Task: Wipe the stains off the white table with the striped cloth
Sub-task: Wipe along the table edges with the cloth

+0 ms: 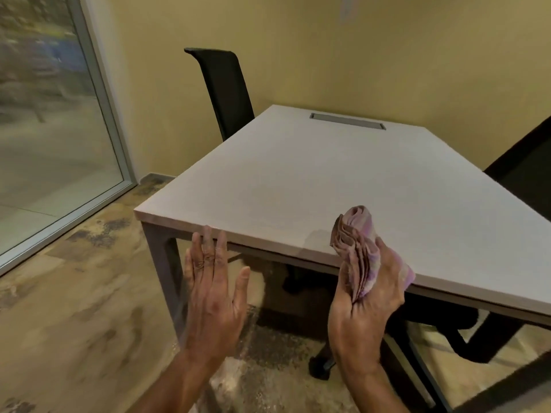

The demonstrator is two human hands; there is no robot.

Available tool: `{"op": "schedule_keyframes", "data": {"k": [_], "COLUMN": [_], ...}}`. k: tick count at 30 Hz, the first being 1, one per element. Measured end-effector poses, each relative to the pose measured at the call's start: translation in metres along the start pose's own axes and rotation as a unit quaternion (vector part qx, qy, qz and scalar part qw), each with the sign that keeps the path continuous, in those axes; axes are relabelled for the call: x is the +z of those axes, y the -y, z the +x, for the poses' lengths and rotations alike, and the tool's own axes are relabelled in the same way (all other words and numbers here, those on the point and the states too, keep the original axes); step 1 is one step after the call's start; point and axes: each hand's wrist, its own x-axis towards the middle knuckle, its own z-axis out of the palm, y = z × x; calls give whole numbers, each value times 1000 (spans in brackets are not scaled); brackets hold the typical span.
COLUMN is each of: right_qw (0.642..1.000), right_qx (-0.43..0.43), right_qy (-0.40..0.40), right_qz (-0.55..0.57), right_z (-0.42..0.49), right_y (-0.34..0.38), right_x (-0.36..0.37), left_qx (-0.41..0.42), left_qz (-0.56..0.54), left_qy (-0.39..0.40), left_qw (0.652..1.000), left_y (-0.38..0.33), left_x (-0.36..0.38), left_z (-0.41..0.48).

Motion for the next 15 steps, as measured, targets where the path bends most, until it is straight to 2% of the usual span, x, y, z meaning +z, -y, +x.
{"op": "schedule_keyframes", "data": {"k": [4, 9, 15], "right_qw": [993, 969, 951], "right_qx": [-75, -101, -105], "right_qy": [-76, -192, -272], "right_qz": [59, 114, 106], "right_z": [-9, -22, -28], "right_y": [-21, -44, -73], "right_x": [13, 21, 22], "left_qx": [23, 25, 22], "left_qz": [1, 12, 10], "left_qy": [-45, -65, -56], "left_qw": [999, 997, 998], "left_y": [27, 53, 73], "left_x": [20, 37, 49], "left_z": [-16, -46, -62]}}
